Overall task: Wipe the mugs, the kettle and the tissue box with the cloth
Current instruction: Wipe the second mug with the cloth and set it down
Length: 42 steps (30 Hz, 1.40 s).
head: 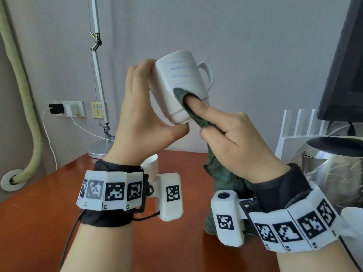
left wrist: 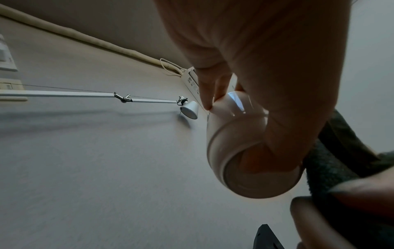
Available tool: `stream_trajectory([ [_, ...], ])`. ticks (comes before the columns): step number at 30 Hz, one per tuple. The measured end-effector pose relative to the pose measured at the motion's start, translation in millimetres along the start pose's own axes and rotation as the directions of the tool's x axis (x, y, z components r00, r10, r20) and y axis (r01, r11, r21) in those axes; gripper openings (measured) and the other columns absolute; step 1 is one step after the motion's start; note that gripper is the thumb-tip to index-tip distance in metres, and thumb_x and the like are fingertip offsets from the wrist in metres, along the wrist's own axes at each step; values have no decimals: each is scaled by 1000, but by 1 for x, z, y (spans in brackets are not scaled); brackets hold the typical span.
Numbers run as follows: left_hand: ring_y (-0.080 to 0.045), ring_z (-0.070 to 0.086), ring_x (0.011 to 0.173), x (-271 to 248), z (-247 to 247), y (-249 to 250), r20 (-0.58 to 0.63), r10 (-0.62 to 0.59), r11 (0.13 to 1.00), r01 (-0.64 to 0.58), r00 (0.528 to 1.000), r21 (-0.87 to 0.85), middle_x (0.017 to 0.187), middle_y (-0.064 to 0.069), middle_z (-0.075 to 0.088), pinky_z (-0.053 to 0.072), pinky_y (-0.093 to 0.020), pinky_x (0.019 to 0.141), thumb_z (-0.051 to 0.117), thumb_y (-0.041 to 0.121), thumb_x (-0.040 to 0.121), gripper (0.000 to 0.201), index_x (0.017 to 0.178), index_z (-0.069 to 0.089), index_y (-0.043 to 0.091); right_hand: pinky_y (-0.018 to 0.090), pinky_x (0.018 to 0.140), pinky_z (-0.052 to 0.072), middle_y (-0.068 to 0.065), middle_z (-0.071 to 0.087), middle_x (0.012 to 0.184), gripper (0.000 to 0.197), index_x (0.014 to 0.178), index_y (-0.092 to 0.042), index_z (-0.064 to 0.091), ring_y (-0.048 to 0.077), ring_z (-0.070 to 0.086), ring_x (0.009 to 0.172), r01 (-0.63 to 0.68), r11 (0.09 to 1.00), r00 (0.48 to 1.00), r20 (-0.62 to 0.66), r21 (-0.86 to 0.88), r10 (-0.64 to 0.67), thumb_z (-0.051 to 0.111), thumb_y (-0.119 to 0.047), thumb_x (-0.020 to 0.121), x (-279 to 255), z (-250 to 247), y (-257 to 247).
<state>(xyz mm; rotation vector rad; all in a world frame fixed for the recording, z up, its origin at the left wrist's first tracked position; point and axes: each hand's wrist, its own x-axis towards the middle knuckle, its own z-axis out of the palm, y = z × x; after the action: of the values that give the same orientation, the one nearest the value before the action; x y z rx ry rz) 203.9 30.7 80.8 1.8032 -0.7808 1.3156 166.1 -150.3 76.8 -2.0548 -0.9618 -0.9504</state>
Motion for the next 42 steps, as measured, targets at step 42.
stream_trajectory([
  [42, -22, 46, 104, 2, 6, 16, 211, 100, 980, -133, 972, 149, 116, 0, 39, 41, -25, 84, 72, 15, 56, 84, 133, 43, -1, 33, 50, 43, -2, 53, 61, 62, 133, -48, 41, 21, 40, 51, -9, 987, 989, -148, -160, -15, 35, -26, 76, -2, -5, 11],
])
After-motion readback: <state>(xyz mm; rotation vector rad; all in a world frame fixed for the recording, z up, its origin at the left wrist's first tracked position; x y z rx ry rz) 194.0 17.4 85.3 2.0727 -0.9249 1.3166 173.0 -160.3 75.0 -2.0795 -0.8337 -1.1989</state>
